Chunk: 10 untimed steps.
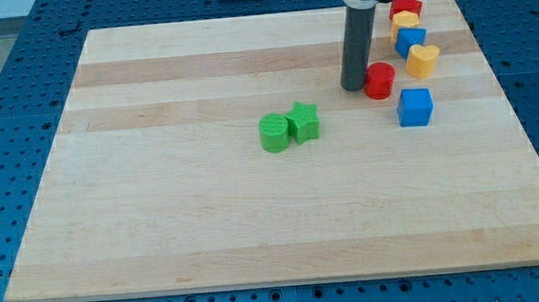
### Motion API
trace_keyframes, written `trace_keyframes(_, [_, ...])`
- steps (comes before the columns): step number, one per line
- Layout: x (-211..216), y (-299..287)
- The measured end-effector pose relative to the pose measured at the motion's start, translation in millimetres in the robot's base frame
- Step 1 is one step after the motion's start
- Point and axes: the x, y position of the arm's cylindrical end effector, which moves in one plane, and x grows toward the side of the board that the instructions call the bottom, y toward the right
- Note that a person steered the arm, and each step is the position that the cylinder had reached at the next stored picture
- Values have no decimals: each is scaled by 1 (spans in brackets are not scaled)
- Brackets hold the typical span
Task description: Move the red circle right a bit
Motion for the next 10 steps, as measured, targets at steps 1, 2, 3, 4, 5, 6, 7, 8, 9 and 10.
trace_keyframes(1, [1, 2])
trace_keyframes(2, [16, -14])
trace_keyframes(3, [27, -15])
trace_keyframes(4, [27, -8])
trace_keyframes(5, [26, -32])
trace_keyframes(6, [10, -38])
trace_keyframes(7, [-3, -29])
trace_keyframes(8, [-4, -5])
trace_keyframes(9, [-4, 8])
trace_keyframes(10, [-4, 31])
